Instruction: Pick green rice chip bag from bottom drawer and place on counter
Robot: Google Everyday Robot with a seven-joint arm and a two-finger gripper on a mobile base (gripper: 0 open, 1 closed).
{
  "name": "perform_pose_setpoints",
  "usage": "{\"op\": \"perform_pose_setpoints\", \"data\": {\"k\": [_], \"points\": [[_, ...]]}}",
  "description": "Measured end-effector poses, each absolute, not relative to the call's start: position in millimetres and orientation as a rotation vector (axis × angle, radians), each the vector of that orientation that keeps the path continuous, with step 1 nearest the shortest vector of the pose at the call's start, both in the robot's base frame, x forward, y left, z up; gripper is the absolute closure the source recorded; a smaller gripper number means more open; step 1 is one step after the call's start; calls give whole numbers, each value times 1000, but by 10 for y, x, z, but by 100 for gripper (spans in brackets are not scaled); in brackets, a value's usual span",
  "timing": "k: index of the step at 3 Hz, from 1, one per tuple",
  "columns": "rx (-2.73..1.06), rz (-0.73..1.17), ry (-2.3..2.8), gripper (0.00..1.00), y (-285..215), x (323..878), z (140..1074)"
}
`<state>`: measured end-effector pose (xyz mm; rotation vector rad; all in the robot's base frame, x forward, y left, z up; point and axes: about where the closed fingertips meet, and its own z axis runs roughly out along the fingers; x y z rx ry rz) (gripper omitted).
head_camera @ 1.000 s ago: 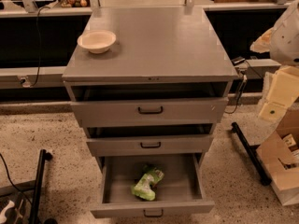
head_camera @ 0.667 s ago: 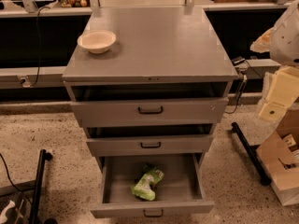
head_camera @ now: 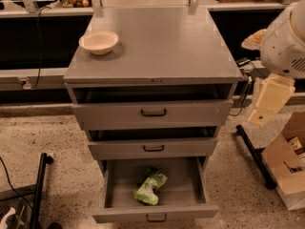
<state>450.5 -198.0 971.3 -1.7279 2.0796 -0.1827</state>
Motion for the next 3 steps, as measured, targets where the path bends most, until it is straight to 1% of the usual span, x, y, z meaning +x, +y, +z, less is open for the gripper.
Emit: {"op": "perform_pose_setpoints", "data": {"k": [1, 2, 3], "points": [[-1850, -162, 2106, 0, -1876, 4527, 9433], [-1987, -93, 2111, 0, -1729, 4497, 8856], [-2049, 15, 2064, 0, -1540, 4349, 8038]]}}
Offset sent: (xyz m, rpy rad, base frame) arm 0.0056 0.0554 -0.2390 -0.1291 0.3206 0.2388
